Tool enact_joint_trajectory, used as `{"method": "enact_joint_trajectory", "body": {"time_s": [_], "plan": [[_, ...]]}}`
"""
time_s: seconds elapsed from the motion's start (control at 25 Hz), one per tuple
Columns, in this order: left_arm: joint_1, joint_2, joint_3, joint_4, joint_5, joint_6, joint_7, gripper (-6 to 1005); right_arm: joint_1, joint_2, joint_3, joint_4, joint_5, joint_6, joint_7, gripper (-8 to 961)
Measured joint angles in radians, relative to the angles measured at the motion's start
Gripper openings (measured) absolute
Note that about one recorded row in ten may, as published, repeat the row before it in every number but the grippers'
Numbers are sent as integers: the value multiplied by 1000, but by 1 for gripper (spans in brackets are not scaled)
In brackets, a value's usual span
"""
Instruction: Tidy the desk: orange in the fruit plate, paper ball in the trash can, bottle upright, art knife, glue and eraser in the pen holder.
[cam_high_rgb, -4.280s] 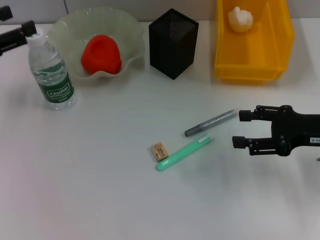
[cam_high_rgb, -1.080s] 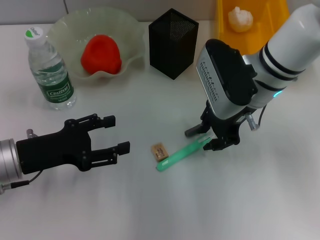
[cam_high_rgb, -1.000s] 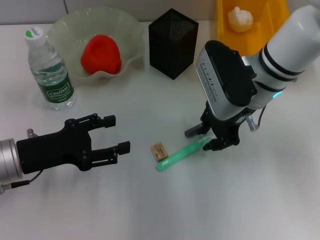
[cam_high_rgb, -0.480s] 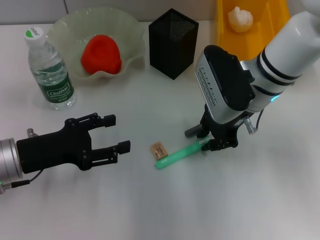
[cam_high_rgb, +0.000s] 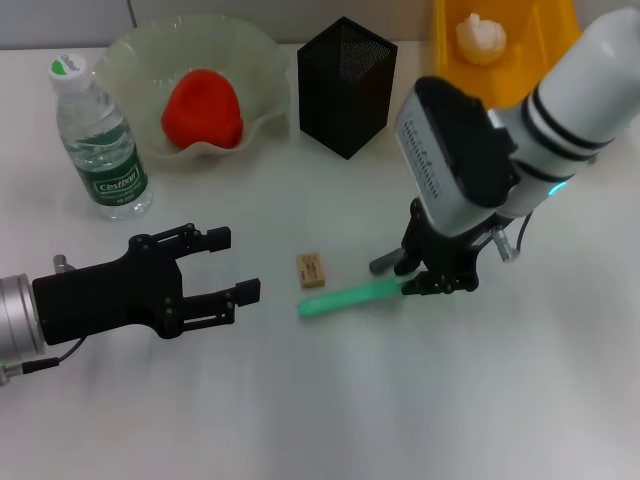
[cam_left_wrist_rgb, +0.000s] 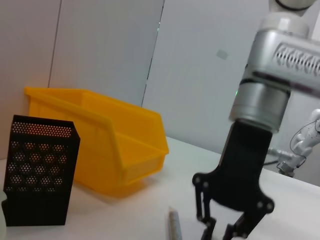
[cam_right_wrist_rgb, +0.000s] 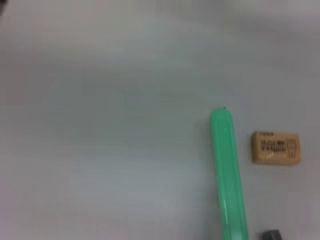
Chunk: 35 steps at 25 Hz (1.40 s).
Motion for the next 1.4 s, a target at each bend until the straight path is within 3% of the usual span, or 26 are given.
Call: {"method": "enact_joint_trajectory", "body": {"time_s": [0.16, 0.2, 0.4, 0.44, 0.96, 1.4], "plan": [[2, 0, -5, 0, 0, 0, 2, 802, -40, -2, 58, -122, -1, -80, 1, 168], [2, 0, -9, 0, 0, 1, 5, 802, -81, -3, 78, -246, -8, -119, 13, 168], [3, 0, -15, 0, 0, 2, 9, 802, -126, -5, 77, -403, -55, -136, 40, 168], [3, 0, -17, 0, 0, 2, 9, 802, -140, -4, 75, -488, -110, -145, 54, 168], [-6, 3, -65, 2, 1, -2, 17, 802, -96, -4, 45, -700, -370, -130, 61, 168], [3, 0, -102, 0, 1, -2, 17, 801, -75, -4, -65, -694, -460, -9, 58, 169]]}}
